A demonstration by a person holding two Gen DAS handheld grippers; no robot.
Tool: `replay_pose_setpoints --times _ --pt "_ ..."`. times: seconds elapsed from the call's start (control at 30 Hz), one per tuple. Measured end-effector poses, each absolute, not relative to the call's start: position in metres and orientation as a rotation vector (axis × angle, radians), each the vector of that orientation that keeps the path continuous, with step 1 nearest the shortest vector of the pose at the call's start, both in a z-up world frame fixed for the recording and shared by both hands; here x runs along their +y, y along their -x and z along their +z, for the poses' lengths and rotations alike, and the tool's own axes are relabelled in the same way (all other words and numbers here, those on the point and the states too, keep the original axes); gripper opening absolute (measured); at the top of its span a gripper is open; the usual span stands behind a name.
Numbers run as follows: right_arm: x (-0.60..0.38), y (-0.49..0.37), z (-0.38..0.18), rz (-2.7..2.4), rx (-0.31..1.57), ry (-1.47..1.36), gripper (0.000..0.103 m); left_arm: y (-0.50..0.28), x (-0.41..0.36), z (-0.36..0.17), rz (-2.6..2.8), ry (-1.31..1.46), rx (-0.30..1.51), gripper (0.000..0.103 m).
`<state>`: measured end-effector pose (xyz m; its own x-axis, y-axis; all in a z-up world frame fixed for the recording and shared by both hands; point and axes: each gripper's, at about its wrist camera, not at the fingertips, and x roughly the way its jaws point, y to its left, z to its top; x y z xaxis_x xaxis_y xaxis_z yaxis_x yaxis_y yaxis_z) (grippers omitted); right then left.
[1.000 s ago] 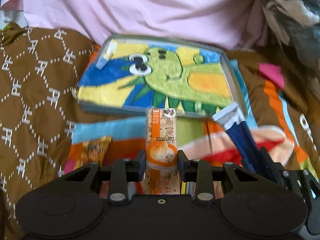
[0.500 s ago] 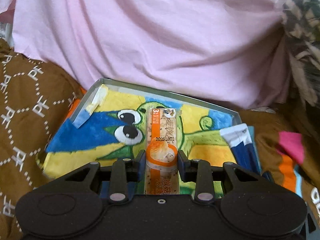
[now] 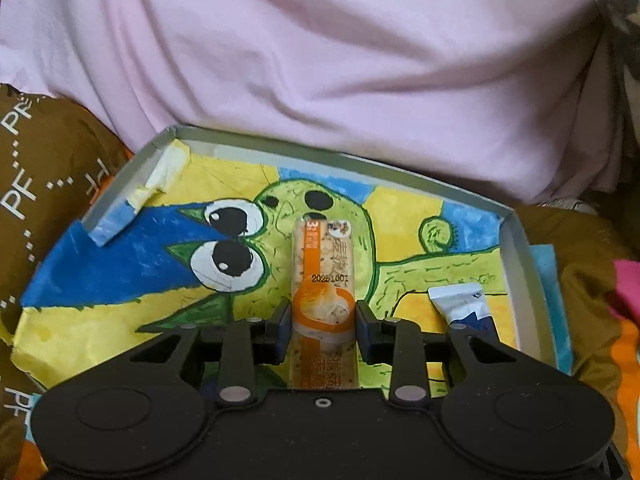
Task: Organize snacks
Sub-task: 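Lower the bar into the tray with the left tool while the right tool lowers the blue snack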
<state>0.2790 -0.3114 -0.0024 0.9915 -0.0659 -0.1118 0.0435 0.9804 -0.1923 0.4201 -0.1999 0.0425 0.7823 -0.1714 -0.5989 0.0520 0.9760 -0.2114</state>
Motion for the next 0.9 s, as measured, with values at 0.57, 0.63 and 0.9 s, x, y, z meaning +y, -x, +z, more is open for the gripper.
replay_pose_setpoints --times 0.57,0.63,0.9 --pt "-0.313 -0.284 -0.002 -0.063 0.103 0.154 0.082 -0.405 -0.195 0.045 -0.095 0.183 0.614 0.074" --pt "-0.312 -0.280 0.001 -0.066 0.095 0.151 0.089 -0.399 -0.191 0.048 -0.093 0.190 0.604 0.080" --pt "-0.310 -0.256 0.022 -0.078 0.077 0.102 0.103 -0.365 -0.168 0.060 -0.077 0.219 0.551 0.097"
